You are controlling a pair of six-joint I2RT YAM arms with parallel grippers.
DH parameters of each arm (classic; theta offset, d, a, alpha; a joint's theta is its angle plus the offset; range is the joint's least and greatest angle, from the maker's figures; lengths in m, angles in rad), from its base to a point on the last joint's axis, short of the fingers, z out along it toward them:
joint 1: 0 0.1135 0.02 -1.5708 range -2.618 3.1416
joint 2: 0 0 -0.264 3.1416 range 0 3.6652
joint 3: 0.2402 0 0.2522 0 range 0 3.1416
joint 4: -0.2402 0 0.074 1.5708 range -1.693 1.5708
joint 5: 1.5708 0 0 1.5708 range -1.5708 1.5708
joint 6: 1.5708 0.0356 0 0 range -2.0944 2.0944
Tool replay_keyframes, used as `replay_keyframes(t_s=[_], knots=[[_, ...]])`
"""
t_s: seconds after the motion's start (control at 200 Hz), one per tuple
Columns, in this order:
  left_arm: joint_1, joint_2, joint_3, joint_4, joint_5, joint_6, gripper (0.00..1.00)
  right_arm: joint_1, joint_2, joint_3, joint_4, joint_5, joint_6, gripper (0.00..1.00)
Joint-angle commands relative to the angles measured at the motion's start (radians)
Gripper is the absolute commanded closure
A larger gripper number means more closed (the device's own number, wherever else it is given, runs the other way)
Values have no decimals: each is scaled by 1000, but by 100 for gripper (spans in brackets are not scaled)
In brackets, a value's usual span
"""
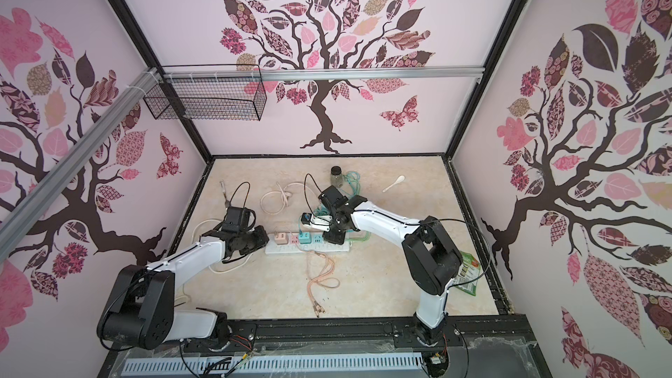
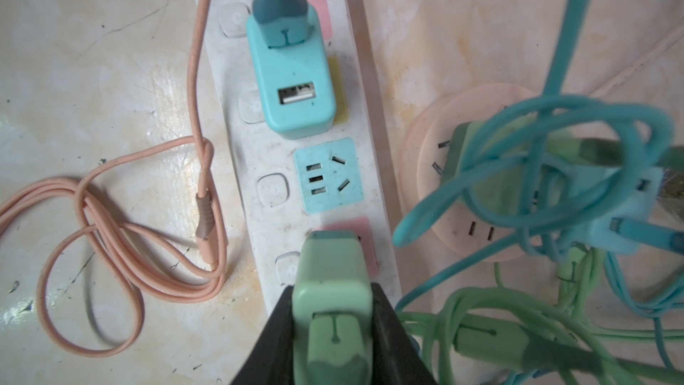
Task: Insert the plug
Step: 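Press the green charger cube down into the pink strip socket with the right gripper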
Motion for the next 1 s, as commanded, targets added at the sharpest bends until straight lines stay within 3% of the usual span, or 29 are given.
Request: replay_keyframes(t_s=[0.0,0.29,0.555,0.995], knots=[[-5,42,-5,-24,18,15,87,6,45,-49,-66,71,-17,76],[-5,55,4,-17,16,19,87,7,23,-50,-54,62,-74,75],[-6,34,-4,-17,7,21,87,6,87,36,-165,1,-104,72],[-5,12,-7,-17,8,21,87,-15,109,43,-170,26,-140,75]])
